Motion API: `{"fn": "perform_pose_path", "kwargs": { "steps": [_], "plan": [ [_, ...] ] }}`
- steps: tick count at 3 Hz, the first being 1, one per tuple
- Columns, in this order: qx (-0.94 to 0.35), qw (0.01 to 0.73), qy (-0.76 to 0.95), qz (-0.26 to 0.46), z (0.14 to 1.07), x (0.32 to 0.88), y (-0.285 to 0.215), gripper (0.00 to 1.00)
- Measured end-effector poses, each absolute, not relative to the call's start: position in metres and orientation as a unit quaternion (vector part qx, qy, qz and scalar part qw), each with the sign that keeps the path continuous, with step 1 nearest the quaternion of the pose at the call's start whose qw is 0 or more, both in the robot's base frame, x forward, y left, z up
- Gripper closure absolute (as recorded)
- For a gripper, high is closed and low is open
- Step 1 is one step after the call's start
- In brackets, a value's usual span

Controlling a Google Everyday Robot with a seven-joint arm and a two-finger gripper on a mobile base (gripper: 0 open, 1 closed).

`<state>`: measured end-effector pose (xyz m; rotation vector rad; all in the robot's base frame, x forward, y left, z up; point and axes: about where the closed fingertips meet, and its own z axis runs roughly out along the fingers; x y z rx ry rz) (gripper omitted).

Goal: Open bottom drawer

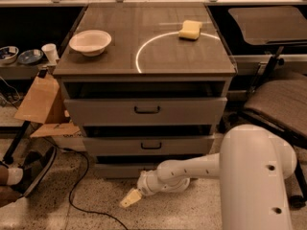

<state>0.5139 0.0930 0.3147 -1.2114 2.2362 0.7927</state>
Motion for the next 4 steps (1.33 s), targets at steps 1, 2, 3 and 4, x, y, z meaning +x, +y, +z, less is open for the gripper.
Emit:
{"fn": "perform_pose_path", "kwargs": {
  "steps": [1, 2, 3, 4],
  "plan": [
    [-0.341, 0.266, 0.855, 0.287, 0.275, 0.537, 0.100, 0.00],
    [-0.276, 0.306, 0.869, 0.275, 0.265, 0.560, 0.107, 0.00],
    [-0.218, 0.346, 0.878, 0.249, 0.257, 0.583, 0.111, 0.00],
    [-0.218, 0.346, 0.878, 0.249, 0.257, 0.583, 0.111, 0.00]
  ]
}}
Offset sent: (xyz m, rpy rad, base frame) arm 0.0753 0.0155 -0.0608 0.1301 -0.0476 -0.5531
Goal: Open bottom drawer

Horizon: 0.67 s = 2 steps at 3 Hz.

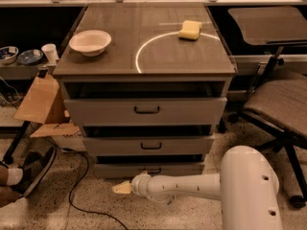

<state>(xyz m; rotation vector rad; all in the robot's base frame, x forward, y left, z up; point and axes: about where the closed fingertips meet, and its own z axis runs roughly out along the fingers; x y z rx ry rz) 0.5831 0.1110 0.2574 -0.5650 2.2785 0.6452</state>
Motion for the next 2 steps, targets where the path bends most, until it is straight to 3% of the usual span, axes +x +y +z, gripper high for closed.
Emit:
{"fn": "perform_pose_path", "kwargs": {
  "steps": [2],
  "plan": [
    [-0.162, 0.412, 0.874, 0.201, 0.257, 0.596, 0.083, 0.00]
  ]
}}
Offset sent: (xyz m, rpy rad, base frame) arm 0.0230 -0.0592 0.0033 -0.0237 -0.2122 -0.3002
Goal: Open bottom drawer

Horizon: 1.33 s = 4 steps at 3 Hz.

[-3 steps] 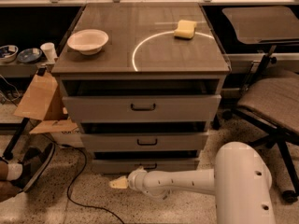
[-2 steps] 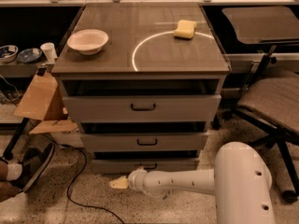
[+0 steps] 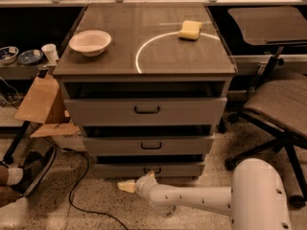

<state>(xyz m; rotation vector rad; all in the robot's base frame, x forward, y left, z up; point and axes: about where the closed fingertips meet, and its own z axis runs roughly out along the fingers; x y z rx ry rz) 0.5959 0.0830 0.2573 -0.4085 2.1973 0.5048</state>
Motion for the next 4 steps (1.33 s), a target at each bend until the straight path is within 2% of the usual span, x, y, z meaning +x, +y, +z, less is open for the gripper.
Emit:
{"fn": "perform_pose_path", "kwargs": {
  "steps": [1, 2, 4],
  "plan": [
    [-0.128, 0.448, 0.868, 0.173, 0.255, 0.615, 0.052, 0.00],
    [-0.115, 0.457, 0.867, 0.165, 0.250, 0.634, 0.041, 0.00],
    [-0.069, 0.437, 0.887, 0.132, 0.233, 0.671, 0.042, 0.00]
  ]
}}
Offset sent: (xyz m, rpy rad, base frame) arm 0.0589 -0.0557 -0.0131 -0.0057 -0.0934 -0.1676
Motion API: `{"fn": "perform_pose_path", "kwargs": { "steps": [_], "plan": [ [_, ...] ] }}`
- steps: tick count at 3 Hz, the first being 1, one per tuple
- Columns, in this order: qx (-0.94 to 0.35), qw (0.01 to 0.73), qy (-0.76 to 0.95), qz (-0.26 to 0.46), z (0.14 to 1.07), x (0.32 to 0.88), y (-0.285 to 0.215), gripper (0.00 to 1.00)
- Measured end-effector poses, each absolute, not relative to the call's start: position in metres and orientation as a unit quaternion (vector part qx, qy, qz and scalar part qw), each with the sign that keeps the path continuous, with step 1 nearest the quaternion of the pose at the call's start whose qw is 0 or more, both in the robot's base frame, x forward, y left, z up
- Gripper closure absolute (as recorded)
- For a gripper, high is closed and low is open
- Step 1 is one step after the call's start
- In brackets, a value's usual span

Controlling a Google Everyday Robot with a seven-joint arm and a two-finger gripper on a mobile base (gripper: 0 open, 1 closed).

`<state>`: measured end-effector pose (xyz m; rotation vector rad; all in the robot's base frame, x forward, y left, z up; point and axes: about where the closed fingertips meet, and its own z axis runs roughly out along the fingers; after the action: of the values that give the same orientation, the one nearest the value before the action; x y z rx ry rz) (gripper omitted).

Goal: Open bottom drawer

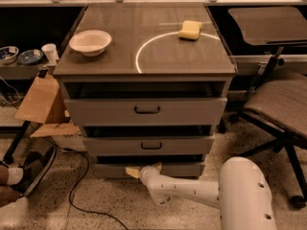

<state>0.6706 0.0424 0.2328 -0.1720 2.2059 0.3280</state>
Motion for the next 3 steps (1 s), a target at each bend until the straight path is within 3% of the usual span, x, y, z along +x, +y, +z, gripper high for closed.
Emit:
{"fn": "perform_pose_path", "kwargs": {
  "steps": [3],
  "plan": [
    [-0.001, 0.438, 0.895, 0.085, 0.237, 0.653, 0.042, 0.00]
  ]
}}
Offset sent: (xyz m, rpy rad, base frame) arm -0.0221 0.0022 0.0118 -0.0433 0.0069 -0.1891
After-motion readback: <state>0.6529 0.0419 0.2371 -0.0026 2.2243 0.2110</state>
